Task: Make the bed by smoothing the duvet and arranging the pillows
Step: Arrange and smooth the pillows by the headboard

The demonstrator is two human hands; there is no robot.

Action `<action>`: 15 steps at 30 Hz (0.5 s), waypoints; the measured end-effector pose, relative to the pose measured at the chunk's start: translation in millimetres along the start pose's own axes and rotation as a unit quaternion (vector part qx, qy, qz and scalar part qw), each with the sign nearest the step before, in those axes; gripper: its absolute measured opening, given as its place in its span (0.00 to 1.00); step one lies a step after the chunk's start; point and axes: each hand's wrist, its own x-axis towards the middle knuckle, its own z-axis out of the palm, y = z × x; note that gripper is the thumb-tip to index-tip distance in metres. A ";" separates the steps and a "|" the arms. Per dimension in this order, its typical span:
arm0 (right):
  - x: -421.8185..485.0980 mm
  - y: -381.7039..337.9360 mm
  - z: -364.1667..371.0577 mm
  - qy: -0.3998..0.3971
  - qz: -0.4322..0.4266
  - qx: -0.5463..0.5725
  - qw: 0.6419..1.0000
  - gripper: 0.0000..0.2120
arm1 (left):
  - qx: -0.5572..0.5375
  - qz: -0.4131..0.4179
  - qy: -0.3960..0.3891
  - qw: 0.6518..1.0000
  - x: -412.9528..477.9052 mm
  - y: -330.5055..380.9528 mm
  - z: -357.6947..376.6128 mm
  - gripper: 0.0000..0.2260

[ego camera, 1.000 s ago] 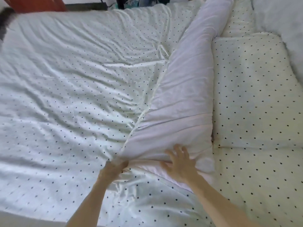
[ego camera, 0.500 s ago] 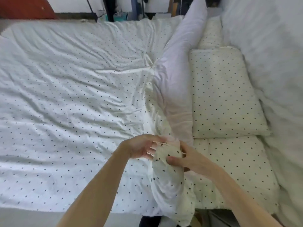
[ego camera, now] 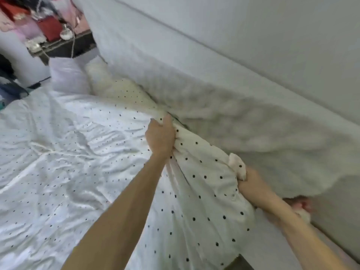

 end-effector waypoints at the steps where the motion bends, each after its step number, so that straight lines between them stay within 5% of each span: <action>1: 12.5 29.6 -5.9 0.010 0.038 0.023 0.999 0.07 | 0.021 0.030 -0.012 0.999 2.6 0.7 34.1 0.14; 3: 42.8 102.4 -0.2 0.029 0.147 0.059 0.987 0.10 | 0.115 0.028 -0.170 0.978 9.1 -23.9 101.5 0.11; 5: 72.0 175.7 27.3 0.059 0.228 0.072 0.969 0.13 | 0.175 -0.065 -0.381 0.906 20.2 -74.4 146.3 0.16; 7: 92.0 217.5 58.5 0.085 0.280 0.058 0.955 0.17 | 0.253 -0.096 -0.455 0.848 22.1 -121.0 158.1 0.22; 11: 125.3 228.2 100.0 0.083 0.224 0.031 0.971 0.38 | 0.364 0.049 -0.249 0.896 15.5 -180.8 163.6 0.21; 15: 158.3 233.3 113.3 0.009 0.180 -0.101 0.978 0.42 | 0.449 0.151 -0.136 0.870 27.0 -196.9 156.9 0.27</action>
